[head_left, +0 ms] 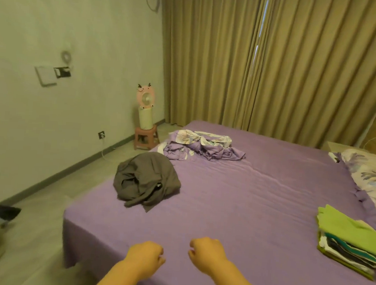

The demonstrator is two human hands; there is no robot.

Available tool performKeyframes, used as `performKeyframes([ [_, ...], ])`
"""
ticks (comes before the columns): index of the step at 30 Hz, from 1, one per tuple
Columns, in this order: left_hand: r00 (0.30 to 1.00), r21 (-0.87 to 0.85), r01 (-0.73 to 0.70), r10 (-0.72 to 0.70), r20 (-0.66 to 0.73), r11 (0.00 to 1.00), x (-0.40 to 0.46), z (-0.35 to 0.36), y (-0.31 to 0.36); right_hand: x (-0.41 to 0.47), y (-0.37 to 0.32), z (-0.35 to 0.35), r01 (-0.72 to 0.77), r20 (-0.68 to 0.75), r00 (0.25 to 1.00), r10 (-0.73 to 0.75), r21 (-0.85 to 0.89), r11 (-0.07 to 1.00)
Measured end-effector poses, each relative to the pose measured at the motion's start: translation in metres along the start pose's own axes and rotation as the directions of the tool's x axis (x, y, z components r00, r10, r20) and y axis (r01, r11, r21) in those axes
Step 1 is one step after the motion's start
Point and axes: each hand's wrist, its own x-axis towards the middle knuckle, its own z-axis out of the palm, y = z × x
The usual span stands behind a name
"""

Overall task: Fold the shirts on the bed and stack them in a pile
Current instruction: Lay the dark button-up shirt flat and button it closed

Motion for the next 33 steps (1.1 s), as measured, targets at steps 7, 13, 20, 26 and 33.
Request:
performKeyframes([
  [7, 0.991, -0.076, 0.123, -0.126, -0.040, 0.990, 0.002, -0.002, -0.077, 0.050, -0.056, -0.009, 0.092, 0.050, 0.995, -0.089, -0.058, 0.994],
  [13, 0.983, -0.082, 0.180, -0.182, -0.020, 0.980, 0.045, -0.015, -0.126, 0.132, -0.079, -0.002, 0.098, 0.089, 0.991, -0.099, 0.008, 0.995],
  [20, 0.974, -0.090, 0.228, -0.228, 0.009, 0.970, 0.119, -0.053, -0.177, 0.240, -0.093, -0.008, 0.121, 0.199, 0.972, -0.124, 0.028, 0.992],
  [26, 0.978, -0.123, 0.209, -0.206, 0.031, 0.970, 0.173, -0.074, -0.218, 0.313, -0.096, -0.025, 0.135, 0.209, 0.968, -0.135, 0.018, 0.991],
  [33, 0.991, -0.111, 0.108, -0.097, 0.096, 0.988, 0.270, -0.089, -0.268, 0.386, -0.090, -0.025, -0.029, 0.198, 0.980, 0.013, 0.078, 0.997],
])
